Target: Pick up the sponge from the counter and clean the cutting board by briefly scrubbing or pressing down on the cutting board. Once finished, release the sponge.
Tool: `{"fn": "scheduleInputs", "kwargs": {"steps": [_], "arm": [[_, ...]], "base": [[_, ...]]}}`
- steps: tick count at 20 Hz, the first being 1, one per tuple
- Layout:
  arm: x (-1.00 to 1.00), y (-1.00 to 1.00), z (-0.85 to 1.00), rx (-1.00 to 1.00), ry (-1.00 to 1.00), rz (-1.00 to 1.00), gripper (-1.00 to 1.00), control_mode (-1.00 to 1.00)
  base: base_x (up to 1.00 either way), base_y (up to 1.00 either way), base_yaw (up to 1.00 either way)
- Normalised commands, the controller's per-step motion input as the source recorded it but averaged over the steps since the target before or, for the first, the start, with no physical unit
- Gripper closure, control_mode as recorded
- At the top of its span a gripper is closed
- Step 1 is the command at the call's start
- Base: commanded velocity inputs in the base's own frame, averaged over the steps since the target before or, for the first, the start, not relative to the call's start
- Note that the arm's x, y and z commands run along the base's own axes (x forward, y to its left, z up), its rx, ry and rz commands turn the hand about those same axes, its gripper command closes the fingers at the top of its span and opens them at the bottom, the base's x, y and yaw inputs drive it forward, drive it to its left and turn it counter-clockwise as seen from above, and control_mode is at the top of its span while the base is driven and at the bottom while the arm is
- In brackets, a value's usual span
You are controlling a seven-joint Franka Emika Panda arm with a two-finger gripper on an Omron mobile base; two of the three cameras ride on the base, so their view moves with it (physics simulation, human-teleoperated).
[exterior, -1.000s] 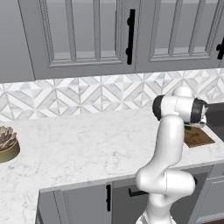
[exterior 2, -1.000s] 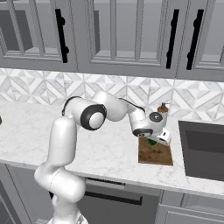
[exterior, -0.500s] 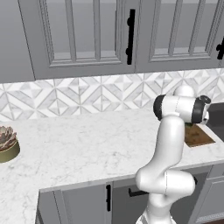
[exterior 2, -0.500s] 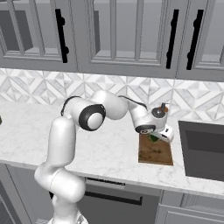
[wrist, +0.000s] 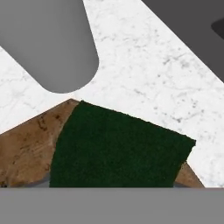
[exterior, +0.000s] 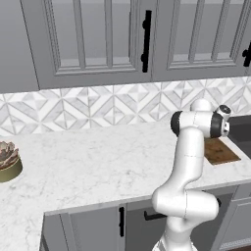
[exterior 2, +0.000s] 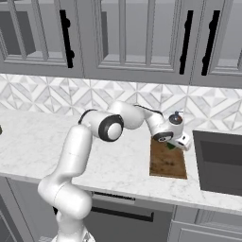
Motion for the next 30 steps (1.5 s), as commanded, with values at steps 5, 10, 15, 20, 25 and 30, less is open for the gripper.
{"fn": "scheduleInputs", "kwargs": {"steps": [5,10,15,20,25,30], "arm": [[-0.62,0.26,-1.00,-0.07,0.00,0.00,1.00,-1.00],[-0.25,-0.04,-0.28,0.02,-0.05,-0.01,1.00,-1.00],[0.04,-0.36,0.39,0.07,0.00,-0.07,1.00,-1.00],[0.11,-0.42,0.07,0.08,0.00,-0.01,1.00,-1.00],[-0.12,0.00,-1.00,-0.05,-0.01,-0.01,1.00,-1.00],[-0.33,1.00,-1.00,-0.23,-0.19,-0.01,1.00,-1.00]], "base": [[0.00,0.00,0.00],[0.00,0.00,0.00],[0.00,0.00,0.00],[0.00,0.00,0.00],[0.00,0.00,0.00],[0.00,0.00,0.00]]}}
